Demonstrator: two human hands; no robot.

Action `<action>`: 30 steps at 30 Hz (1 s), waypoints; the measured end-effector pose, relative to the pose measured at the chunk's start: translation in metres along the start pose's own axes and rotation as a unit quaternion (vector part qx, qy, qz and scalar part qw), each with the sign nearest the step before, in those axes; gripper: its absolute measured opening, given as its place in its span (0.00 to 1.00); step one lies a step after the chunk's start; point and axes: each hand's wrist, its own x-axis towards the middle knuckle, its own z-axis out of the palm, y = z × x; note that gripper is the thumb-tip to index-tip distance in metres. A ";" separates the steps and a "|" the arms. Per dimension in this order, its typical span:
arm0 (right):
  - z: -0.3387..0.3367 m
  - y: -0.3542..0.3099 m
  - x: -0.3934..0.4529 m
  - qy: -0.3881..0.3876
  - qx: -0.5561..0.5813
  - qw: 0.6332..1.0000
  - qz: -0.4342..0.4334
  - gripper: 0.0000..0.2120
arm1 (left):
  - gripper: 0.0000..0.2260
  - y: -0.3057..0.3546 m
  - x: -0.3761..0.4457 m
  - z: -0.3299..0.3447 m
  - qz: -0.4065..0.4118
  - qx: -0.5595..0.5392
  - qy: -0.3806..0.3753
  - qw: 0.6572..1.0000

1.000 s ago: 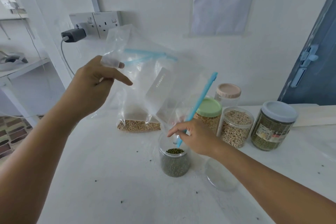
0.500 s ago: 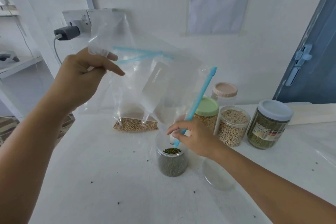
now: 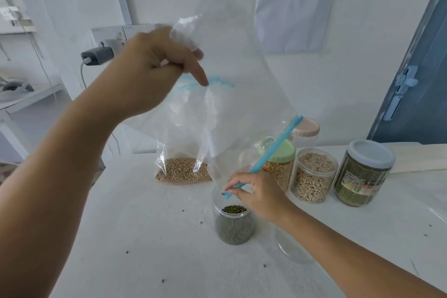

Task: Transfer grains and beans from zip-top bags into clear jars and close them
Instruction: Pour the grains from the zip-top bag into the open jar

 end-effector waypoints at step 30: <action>0.000 -0.010 0.000 0.076 0.105 0.991 0.017 0.12 | 0.21 0.031 0.027 -0.002 0.055 0.018 -0.051 0.997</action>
